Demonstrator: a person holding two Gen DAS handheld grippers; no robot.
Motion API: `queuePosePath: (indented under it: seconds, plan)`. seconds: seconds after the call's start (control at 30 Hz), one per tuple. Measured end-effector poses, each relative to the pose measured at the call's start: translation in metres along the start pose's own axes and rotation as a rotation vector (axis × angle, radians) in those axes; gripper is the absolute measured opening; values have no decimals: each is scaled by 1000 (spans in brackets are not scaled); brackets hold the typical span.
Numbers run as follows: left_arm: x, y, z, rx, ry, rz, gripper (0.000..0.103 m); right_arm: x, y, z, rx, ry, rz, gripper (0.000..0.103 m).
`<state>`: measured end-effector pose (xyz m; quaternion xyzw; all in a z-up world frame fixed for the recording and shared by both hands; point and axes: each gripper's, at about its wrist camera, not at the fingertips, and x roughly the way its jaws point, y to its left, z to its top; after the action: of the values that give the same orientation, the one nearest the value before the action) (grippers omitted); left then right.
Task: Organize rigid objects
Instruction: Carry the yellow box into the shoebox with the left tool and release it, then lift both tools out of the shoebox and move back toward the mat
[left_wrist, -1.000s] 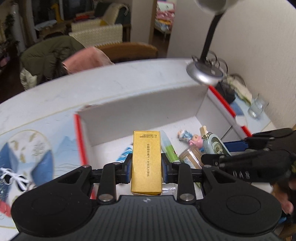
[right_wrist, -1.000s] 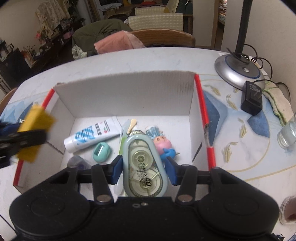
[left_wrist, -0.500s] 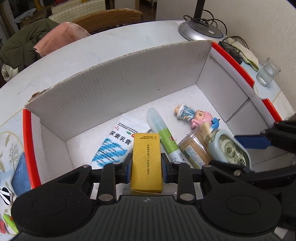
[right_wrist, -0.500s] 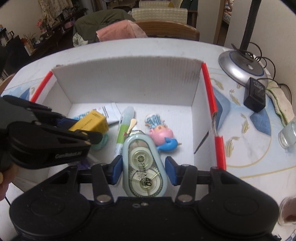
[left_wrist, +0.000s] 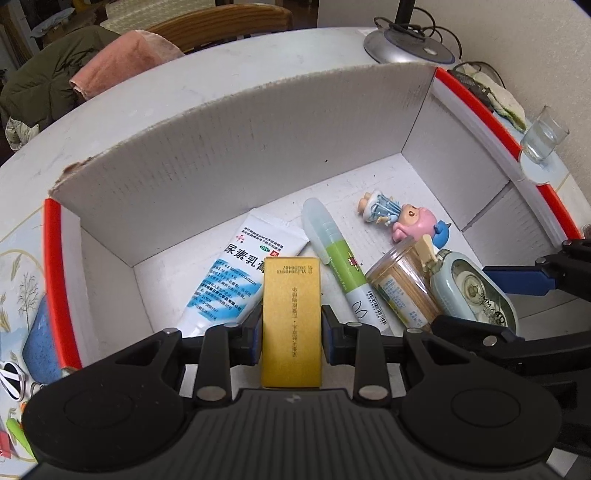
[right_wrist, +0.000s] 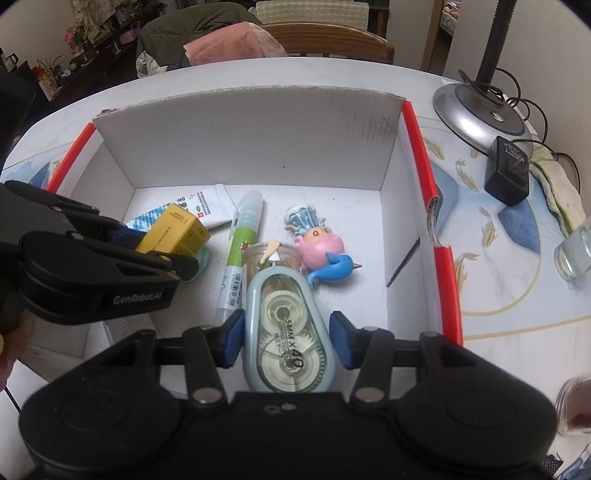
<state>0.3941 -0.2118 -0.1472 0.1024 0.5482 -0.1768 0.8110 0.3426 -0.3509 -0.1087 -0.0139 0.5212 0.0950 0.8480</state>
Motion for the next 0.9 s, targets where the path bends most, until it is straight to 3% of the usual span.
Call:
queuePosePath:
  seconds: [0.2, 0.3, 0.33, 0.9]
  plan:
    - [-17, 2, -3, -12, -43, -15, 32, -9, 4, -1, -5, -15, 3, 55]
    - [-27, 3, -7, -18, -76, -21, 61, -17, 7, -1, -10, -29, 5, 59]
    - [-32, 4, -9, -19, -93, -22, 64, -20, 8, -1, -12, -34, 4, 60]
    - [-115, 32, -59, -99, -247, -60, 65, -78, 37, -16, -41, -131, 57, 72]
